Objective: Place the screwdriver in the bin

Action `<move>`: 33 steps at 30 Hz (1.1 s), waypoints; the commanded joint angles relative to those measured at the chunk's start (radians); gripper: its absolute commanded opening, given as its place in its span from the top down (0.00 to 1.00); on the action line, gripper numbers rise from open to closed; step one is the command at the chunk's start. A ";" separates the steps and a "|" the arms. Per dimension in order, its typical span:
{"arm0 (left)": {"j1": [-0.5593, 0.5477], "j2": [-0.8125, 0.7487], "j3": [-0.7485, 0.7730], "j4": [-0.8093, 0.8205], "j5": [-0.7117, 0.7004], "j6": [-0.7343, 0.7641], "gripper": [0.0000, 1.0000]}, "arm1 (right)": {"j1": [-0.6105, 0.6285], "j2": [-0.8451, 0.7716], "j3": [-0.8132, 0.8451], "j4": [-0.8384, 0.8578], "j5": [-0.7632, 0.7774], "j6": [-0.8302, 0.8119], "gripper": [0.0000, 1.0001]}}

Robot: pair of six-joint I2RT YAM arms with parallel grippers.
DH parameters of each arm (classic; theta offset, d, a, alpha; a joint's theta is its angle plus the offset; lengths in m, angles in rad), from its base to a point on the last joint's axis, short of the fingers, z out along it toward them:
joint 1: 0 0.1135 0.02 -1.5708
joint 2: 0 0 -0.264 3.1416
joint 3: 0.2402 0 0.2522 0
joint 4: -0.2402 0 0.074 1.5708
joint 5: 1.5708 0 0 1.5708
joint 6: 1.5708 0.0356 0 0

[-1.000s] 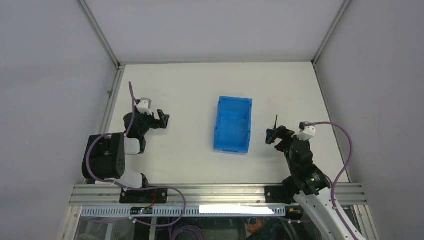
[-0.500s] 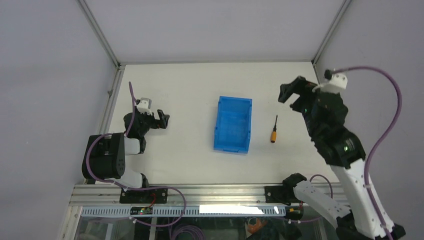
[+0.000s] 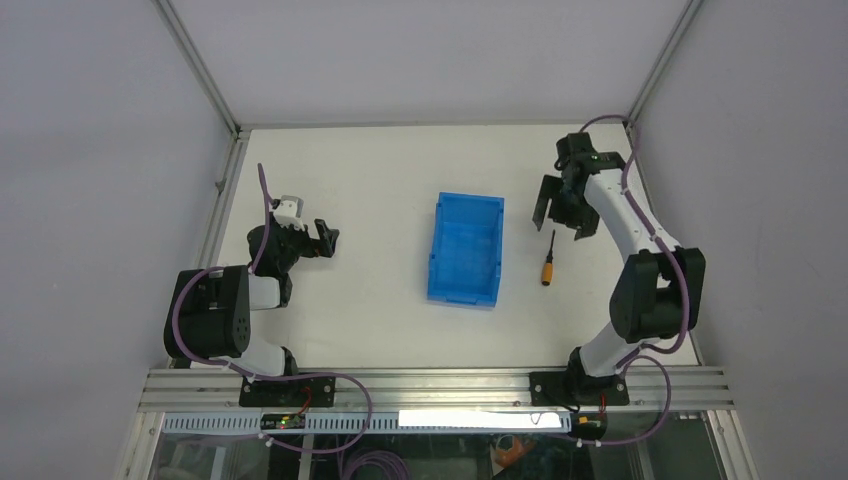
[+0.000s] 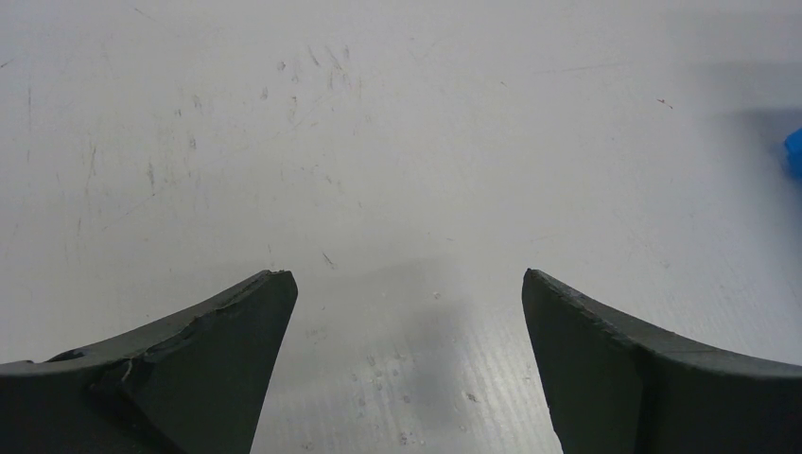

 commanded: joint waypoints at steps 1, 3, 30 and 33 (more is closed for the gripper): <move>-0.010 0.000 0.019 0.073 -0.007 0.000 0.01 | -0.041 0.035 -0.162 0.079 -0.102 -0.025 0.22; -0.010 -0.001 0.018 0.073 -0.007 0.001 0.01 | -0.058 0.073 -0.231 0.147 -0.130 -0.031 0.29; -0.010 0.000 0.018 0.073 -0.007 0.001 0.01 | -0.064 -0.084 -0.116 -0.120 -0.109 -0.039 1.00; -0.010 -0.001 0.019 0.073 -0.007 0.000 0.01 | -0.062 -0.126 -0.037 -0.230 -0.130 -0.036 1.00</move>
